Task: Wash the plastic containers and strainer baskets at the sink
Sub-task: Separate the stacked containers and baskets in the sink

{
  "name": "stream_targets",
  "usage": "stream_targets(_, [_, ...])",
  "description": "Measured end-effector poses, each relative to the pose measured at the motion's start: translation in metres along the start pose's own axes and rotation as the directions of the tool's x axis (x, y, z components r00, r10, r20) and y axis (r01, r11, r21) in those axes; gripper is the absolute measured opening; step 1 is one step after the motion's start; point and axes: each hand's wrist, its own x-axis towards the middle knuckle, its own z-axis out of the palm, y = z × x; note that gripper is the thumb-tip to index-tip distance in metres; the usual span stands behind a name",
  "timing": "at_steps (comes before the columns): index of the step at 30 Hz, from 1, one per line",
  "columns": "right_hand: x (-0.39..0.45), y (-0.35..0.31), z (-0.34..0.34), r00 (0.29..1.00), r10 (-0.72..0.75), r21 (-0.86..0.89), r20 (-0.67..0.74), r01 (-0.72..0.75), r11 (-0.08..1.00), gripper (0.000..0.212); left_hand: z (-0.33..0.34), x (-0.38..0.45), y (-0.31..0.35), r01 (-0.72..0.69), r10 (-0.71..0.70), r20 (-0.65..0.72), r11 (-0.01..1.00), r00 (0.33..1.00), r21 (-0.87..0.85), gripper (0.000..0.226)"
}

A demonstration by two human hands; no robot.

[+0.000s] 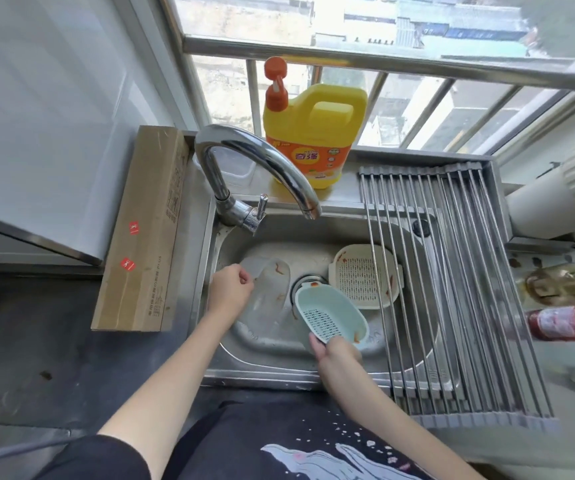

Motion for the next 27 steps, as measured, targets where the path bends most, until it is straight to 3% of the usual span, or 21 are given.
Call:
stream_targets(2, [-0.013, -0.004, 0.001, 0.986, -0.163, -0.243, -0.021, 0.153, 0.958, 0.034, 0.000, 0.002, 0.002, -0.009, 0.009, 0.011, 1.000, 1.000, -0.004, 0.006])
stream_targets(3, [-0.018, -0.004, 0.004, 0.980, -0.182, 0.025, -0.083, 0.185, 0.982, 0.035, 0.000, 0.003, 0.004, -0.014, 0.015, 0.015, 1.000, 1.000, -0.004, 0.007])
stream_targets(4, [-0.019, -0.004, 0.008, 0.969, -0.179, 0.278, -0.168, 0.221, 0.935, 0.038, 0.000, 0.003, 0.006, -0.018, 0.018, 0.018, 1.000, 1.000, -0.006, 0.007])
stream_targets(5, [-0.018, -0.002, 0.015, 0.970, -0.107, 0.370, -0.219, 0.184, 0.911, 0.043, 0.000, 0.004, 0.007, -0.020, 0.020, 0.022, 1.000, 1.000, -0.006, 0.007])
stream_targets(7, [-0.017, -0.003, 0.027, 0.940, -0.094, 0.261, -0.329, 0.186, 0.947, 0.044, 0.000, 0.004, 0.010, -0.020, 0.019, 0.033, 1.000, 0.999, 0.004, 0.007])
stream_targets(12, [-0.004, -0.009, 0.035, 0.931, -0.085, -0.006, -0.356, 0.089, 0.996, 0.039, 0.006, 0.004, 0.013, -0.033, 0.032, 0.068, 0.999, 0.997, 0.011, 0.007])
stream_targets(14, [-0.004, -0.007, 0.035, 0.895, -0.227, -0.291, -0.384, 0.117, 0.950, 0.034, 0.008, 0.004, 0.012, -0.039, 0.037, 0.079, 0.999, 0.996, 0.015, 0.006])
stream_targets(17, [0.006, -0.005, 0.024, 0.804, -0.449, -0.511, -0.390, 0.216, 0.832, 0.035, 0.009, 0.006, 0.010, -0.040, 0.038, 0.091, 0.999, 0.995, 0.013, 0.005])
stream_targets(19, [0.016, -0.011, 0.017, 0.785, -0.470, -0.533, -0.403, 0.216, 0.818, 0.035, 0.010, 0.006, 0.008, -0.038, 0.035, 0.110, 0.999, 0.993, 0.024, 0.005])
stream_targets(22, [0.015, -0.013, 0.014, 0.845, -0.442, -0.532, -0.302, 0.235, 0.814, 0.037, 0.013, 0.007, 0.008, -0.034, 0.030, 0.130, 0.999, 0.991, 0.035, 0.005])
stream_targets(27, [-0.002, -0.010, 0.022, 0.829, -0.440, -0.312, -0.344, 0.341, 0.887, 0.026, 0.020, 0.008, 0.016, -0.068, 0.059, 0.158, 0.996, 0.986, 0.053, 0.006])
